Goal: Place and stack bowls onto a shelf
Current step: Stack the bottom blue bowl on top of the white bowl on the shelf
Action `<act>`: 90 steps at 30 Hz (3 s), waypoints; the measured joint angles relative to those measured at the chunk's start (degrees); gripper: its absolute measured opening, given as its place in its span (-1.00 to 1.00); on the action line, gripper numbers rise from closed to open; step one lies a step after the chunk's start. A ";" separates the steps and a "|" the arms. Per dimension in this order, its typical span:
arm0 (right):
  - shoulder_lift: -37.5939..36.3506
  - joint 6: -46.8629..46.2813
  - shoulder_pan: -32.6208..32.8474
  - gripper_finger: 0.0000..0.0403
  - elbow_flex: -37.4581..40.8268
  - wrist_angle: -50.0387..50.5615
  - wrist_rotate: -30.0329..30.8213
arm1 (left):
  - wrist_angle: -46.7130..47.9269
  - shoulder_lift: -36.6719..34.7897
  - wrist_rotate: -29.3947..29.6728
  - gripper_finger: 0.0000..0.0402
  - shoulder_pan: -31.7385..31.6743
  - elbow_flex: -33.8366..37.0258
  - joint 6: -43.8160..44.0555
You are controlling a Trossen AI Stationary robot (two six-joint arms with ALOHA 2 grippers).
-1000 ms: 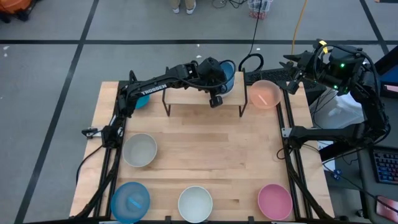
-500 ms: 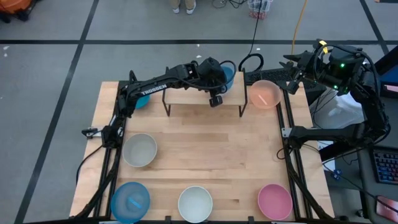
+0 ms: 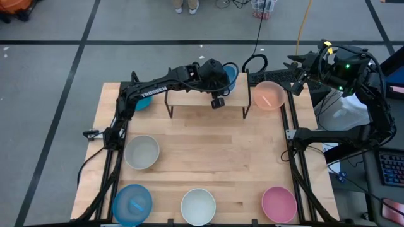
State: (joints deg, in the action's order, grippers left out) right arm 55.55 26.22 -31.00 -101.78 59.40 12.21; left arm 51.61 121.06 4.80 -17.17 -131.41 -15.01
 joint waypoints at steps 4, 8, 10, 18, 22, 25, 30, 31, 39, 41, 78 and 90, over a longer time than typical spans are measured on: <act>0.02 0.17 0.00 -0.47 0.00 -0.05 0.00 | 0.61 0.00 0.37 -0.69 -1.01 0.00 -0.89; 0.00 0.21 -0.01 -0.47 0.00 -0.99 0.00 | 2.85 0.54 1.50 -0.69 -1.50 0.00 -1.78; 0.00 0.54 -0.01 -0.47 0.00 -0.97 0.00 | 2.66 0.67 3.31 -0.69 -1.51 0.00 -2.52; 0.00 0.63 -0.01 -0.47 0.00 -0.98 0.01 | 3.92 0.94 1.44 -0.69 -1.01 0.00 -6.17; 0.00 0.63 -0.01 -0.47 0.00 -0.98 0.01 | 6.27 0.94 1.78 -0.69 -0.55 0.00 -8.46; 0.00 0.63 -0.02 -0.47 0.00 -0.98 0.02 | 4.15 0.94 3.86 -0.69 -0.26 0.00 -10.38; 0.00 0.63 0.00 -0.47 0.00 -0.98 0.01 | 3.10 0.74 4.37 -0.69 -0.05 0.00 -12.15; 0.00 0.63 0.00 -0.47 0.00 -0.98 0.00 | 3.39 0.74 4.34 -0.69 0.10 0.00 -12.31; 0.01 0.63 0.00 -0.47 0.00 -0.98 0.00 | 7.44 0.72 2.68 -0.69 -0.23 0.00 -12.86; 0.00 0.63 0.00 -0.47 0.00 -0.98 0.00 | 7.58 0.71 2.41 -0.69 -0.46 0.00 -12.79; -0.02 0.44 -0.02 -0.47 0.00 -0.83 0.00 | 5.80 0.63 5.25 -0.71 0.70 -0.02 -12.69; -0.02 0.43 0.00 -0.47 0.00 -0.81 0.00 | 5.24 -0.25 7.35 -0.59 1.65 -0.02 -11.80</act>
State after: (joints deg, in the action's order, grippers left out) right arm 55.53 26.65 -31.00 -101.78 58.59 12.21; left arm 56.85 120.80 12.14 -15.51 -131.44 -26.82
